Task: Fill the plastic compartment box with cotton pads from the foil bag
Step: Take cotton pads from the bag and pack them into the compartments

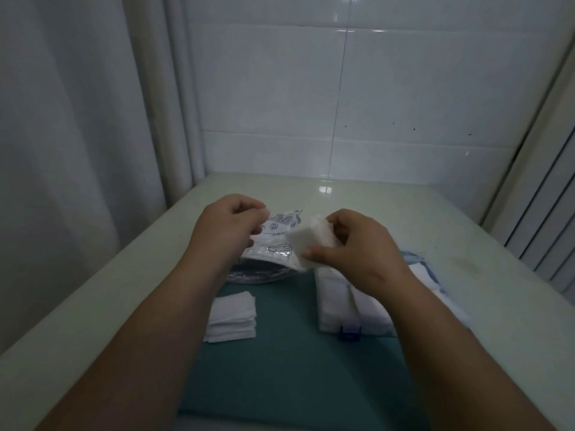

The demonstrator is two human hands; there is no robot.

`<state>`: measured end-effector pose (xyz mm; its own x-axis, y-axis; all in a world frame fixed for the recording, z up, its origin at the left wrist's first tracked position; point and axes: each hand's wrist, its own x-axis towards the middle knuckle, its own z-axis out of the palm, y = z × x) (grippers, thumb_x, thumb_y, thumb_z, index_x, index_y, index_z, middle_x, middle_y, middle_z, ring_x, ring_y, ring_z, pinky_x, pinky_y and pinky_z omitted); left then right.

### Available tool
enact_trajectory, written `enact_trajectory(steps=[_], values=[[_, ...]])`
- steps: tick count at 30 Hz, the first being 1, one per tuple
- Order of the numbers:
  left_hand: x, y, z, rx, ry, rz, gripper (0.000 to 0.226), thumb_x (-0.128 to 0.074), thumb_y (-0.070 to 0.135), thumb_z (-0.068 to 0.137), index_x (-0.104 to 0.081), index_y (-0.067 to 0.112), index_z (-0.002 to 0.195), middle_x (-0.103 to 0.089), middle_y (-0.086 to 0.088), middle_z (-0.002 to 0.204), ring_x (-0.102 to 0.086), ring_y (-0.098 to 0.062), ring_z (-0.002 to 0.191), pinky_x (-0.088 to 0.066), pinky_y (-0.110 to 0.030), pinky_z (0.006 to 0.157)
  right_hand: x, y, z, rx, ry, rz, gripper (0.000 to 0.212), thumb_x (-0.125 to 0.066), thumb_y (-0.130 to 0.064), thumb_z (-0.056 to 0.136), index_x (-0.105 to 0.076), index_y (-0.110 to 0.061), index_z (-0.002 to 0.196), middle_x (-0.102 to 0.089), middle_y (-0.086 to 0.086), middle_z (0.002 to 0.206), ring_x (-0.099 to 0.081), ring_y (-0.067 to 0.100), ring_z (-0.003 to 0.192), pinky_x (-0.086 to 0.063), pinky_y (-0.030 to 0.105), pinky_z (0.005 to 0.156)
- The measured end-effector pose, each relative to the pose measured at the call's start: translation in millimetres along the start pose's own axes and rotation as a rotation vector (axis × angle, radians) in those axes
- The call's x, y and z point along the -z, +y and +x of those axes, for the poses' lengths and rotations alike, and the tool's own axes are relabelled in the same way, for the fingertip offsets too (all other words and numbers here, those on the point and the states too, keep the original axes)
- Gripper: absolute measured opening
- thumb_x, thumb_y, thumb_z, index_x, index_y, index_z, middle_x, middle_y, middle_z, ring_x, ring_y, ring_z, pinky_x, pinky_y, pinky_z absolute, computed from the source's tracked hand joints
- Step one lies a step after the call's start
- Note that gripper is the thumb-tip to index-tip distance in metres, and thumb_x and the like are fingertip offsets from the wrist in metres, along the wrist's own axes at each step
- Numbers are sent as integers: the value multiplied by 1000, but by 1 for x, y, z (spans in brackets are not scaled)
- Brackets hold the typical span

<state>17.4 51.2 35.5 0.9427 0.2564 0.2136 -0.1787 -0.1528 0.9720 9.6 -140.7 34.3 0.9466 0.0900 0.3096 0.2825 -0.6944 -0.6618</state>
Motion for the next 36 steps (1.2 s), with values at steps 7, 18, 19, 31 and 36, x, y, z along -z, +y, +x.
enact_trajectory(steps=[7, 18, 19, 31, 36], values=[[-43, 8, -4, 76, -35, -170, 18, -68, 25, 76, -54, 20, 86, -66, -8, 92, -68, -30, 94, -55, -41, 81, 8, 12, 4, -12, 84, -11, 42, -74, -26, 79, -60, -22, 118, -58, -12, 97, -57, 7, 82, -42, 15, 65], [-68, -13, -29, 185, -194, -291, 36, -68, 24, 86, -55, 22, 120, -64, -8, 118, -68, -23, 102, -59, -44, 86, 3, 9, 2, 17, 84, -16, 30, -77, -45, 75, -56, -36, 94, -57, -21, 84, -56, -1, 74, -43, 16, 63], [-67, -14, -29, 177, -194, -290, 34, -66, 18, 88, -54, 21, 120, -64, -9, 118, -68, -24, 101, -59, -43, 84, 4, 8, 2, 18, 60, 6, 29, -78, -43, 75, -56, -35, 94, -58, -21, 85, -56, -1, 74, -41, 15, 62], [-62, -13, -24, 186, -178, -331, 30, -54, 8, 91, -58, 23, 117, -60, -11, 122, -62, -29, 106, -55, -55, 89, 4, 7, 2, -11, -43, 114, 19, -65, -31, 91, -65, -24, 109, -66, -13, 91, -67, 5, 62, -55, 17, 60], [-65, -15, -25, 150, -196, -375, 28, -64, 26, 92, -55, 25, 118, -64, -9, 115, -67, -27, 101, -57, -48, 87, 5, 1, -3, 48, -126, 123, 31, -75, -25, 81, -68, -26, 112, -70, -14, 99, -67, 2, 74, -56, 19, 71]])
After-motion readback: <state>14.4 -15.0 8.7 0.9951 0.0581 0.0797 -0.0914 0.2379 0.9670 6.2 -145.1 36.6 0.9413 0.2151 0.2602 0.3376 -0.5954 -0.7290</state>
